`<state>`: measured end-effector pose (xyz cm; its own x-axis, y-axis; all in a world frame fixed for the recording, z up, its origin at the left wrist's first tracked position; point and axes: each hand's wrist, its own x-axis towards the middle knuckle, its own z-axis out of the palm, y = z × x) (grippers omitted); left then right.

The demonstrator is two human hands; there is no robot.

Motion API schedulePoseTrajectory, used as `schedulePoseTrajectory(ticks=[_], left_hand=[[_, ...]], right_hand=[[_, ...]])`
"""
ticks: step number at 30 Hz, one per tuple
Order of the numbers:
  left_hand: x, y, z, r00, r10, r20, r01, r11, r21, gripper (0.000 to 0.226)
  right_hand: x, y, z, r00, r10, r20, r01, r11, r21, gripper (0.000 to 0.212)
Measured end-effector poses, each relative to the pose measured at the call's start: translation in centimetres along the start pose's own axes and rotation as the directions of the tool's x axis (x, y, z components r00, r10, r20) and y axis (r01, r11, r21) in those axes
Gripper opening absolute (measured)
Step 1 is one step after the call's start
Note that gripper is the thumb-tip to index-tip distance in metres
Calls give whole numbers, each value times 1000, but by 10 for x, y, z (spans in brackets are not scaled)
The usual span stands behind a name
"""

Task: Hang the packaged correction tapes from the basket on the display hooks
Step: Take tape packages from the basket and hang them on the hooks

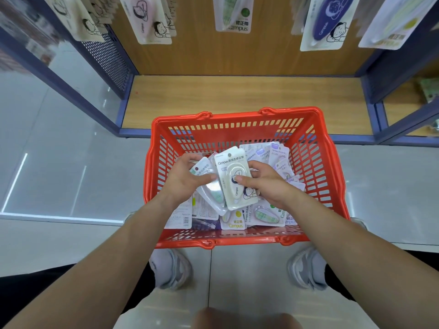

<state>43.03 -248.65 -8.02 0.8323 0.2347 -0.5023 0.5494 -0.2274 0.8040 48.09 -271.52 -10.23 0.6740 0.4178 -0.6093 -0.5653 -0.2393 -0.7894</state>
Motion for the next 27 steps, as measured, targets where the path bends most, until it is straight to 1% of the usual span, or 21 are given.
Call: schedulePoseTrajectory(ticks=[3,6,10,13,16,19,21,25,27], left_hand=[[-1,4,0,1000,-7,23,8,1000,-19,48],[-1,7,-2,1000,-6,-15,5,999,-45,46],[-3,6,2,1000,11,-3,-12,994,-113,42],[-2,3,5,1000,-11,-7,10,983,-184,40],[-3,5,7,999,-35,26,40,960,-277,37],[-6,12,12,991,-57,123,97,932,-349,48],[-7,11,15,987,-56,152,104,939,-328,61],[-5,6,14,989,-84,124,116,954,-278,82],[-5,5,11,989,-99,110,125,956,-267,85]], right_hand=[[0,1,-2,999,-24,22,22,999,47,33],[0,0,-5,998,-27,50,23,996,86,33],[4,3,1,997,-41,71,33,992,118,36],[4,2,7,997,-32,76,19,987,160,34],[6,2,10,998,-50,39,45,992,120,35],[6,1,16,998,-68,6,67,992,107,32],[5,-2,22,996,-89,3,89,993,80,32],[3,-9,29,983,-181,9,182,983,-20,41],[4,-10,31,982,-191,-13,190,981,-35,44]])
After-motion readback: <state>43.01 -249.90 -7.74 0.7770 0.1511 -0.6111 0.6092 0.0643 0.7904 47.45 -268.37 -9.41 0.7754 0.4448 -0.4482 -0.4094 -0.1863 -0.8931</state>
